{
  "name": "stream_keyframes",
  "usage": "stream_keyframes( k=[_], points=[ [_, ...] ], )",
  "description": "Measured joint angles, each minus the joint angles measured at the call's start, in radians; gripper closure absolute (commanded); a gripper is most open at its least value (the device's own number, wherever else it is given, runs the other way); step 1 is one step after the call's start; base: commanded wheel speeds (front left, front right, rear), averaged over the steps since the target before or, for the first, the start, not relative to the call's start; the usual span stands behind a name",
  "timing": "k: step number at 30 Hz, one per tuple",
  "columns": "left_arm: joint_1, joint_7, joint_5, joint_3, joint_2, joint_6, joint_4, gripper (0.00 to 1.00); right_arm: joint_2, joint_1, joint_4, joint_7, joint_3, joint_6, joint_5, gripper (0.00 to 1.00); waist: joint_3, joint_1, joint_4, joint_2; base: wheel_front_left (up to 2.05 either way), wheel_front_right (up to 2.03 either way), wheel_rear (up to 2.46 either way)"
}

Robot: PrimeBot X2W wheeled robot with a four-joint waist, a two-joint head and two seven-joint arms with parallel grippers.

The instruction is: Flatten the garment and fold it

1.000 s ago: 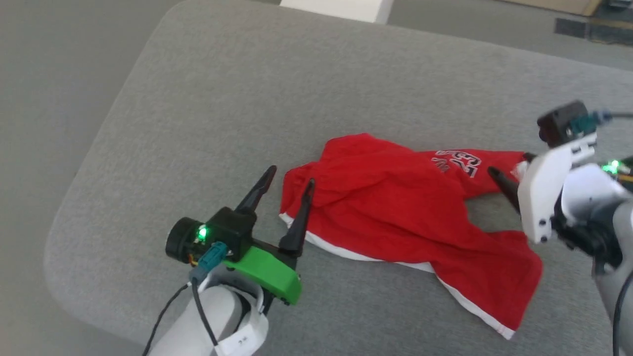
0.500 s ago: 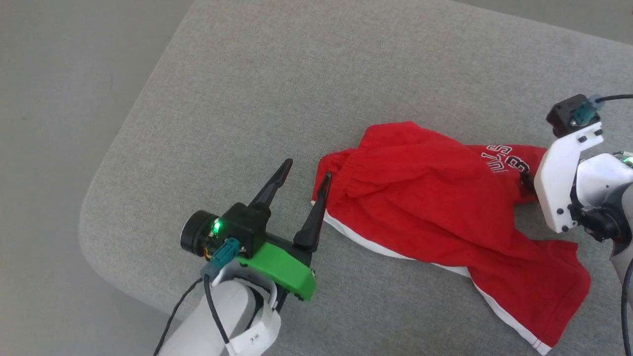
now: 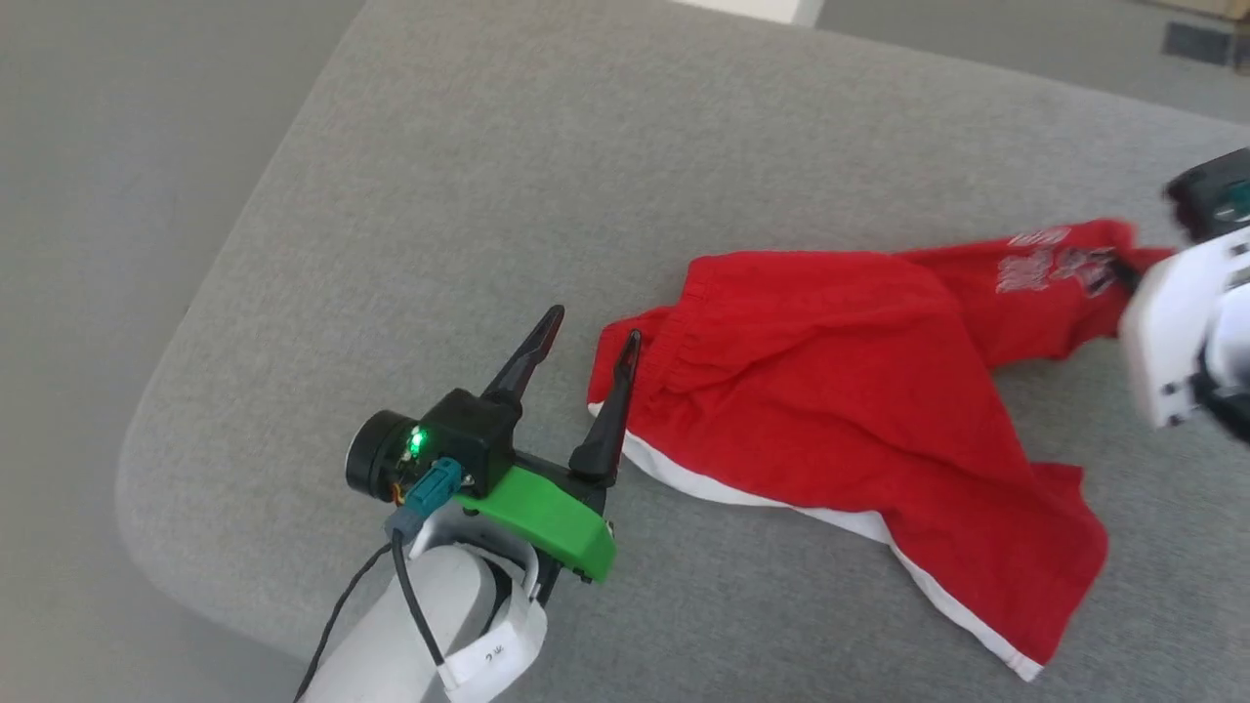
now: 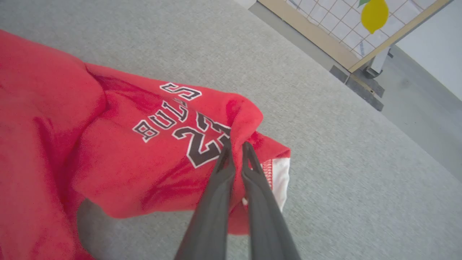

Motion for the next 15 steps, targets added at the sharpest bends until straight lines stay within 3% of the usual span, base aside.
stream_keyframes(
  k=[8,15],
  points=[
    [-0.015,0.007,-0.004,-0.004,-0.007,0.000,-0.023,0.00,-0.095,-0.060,0.055,-0.059,-0.081,0.000,-0.078,1.00,0.007,0.0000,-0.022,0.0000,0.00,0.00,0.00],
    [-0.022,0.006,-0.010,-0.007,-0.009,0.000,-0.029,0.00,-0.140,-0.185,0.161,-0.216,-0.051,0.000,-0.136,1.00,0.056,0.0000,0.001,0.0000,0.00,0.00,0.00]
  ],
)
